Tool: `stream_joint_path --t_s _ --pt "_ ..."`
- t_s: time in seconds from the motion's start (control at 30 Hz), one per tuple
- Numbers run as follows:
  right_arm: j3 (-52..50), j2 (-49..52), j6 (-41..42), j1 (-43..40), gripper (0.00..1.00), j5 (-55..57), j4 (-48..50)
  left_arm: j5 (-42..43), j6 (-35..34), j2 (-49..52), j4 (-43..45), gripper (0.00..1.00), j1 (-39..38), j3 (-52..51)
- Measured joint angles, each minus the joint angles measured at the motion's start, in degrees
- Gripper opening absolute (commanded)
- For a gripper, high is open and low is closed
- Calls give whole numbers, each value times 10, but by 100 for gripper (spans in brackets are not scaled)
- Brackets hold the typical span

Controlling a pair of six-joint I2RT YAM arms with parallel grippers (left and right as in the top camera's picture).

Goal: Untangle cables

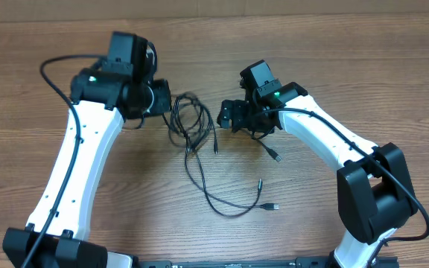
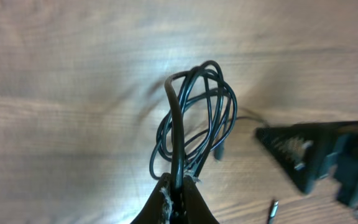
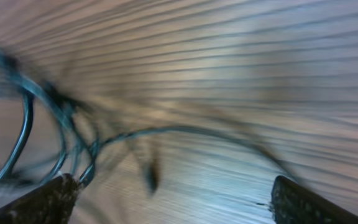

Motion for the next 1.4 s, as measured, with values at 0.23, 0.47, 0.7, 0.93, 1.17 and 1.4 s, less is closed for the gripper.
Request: stream_joint_path --t_s 0.23,0.47,0.7,0.93,1.17,1.4 --pt "0 0 -21 0 92 -108 56 77 80 0 2 4 0 81" --pt "0 0 -23 -6 92 -142 84 169 190 -3 -2 4 0 122" --pt "0 0 8 -50 89 -150 108 203 215 -15 -46 4 0 125" --pt "0 0 59 -54 89 -145 154 284 216 -15 -40 4 0 125" --pt "0 0 89 -46 89 -147 132 309 213 -15 -32 4 0 125" --pt "-45 0 105 -21 89 -148 196 309 193 -15 -27 4 0 125"
